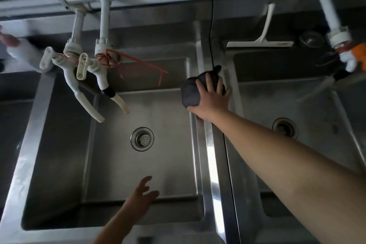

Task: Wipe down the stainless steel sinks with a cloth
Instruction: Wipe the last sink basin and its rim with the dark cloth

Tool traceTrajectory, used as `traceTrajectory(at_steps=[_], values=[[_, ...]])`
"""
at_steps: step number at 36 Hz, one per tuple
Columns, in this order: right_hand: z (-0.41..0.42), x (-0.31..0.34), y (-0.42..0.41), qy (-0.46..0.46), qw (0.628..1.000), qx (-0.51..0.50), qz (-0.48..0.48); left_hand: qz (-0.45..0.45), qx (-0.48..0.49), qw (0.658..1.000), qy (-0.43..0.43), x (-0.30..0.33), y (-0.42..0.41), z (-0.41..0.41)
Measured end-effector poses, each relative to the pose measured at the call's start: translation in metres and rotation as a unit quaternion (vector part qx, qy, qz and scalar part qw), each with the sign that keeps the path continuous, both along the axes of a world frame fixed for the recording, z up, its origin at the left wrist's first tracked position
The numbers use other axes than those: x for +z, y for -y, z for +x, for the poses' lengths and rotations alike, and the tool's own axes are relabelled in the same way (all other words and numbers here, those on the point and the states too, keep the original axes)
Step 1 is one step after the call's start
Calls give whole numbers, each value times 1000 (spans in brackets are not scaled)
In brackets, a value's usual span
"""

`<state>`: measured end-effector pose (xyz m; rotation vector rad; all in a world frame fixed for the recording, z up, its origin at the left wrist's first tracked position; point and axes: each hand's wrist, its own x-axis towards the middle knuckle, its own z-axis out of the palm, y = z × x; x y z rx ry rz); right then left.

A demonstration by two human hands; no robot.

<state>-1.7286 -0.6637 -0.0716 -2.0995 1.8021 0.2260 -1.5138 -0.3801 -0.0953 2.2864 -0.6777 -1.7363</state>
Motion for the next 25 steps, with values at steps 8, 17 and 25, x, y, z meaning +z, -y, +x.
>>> traceTrajectory(at_steps=[8,17,25], values=[[-9,-5,-89,-18,999,-26,-8,49,-119,991,26,-3,-18,24],[7,0,-11,-29,998,-47,21,98,-303,948,8,16,-17,28],[28,5,115,-8,998,-62,27,117,-351,927,65,-4,-19,24]])
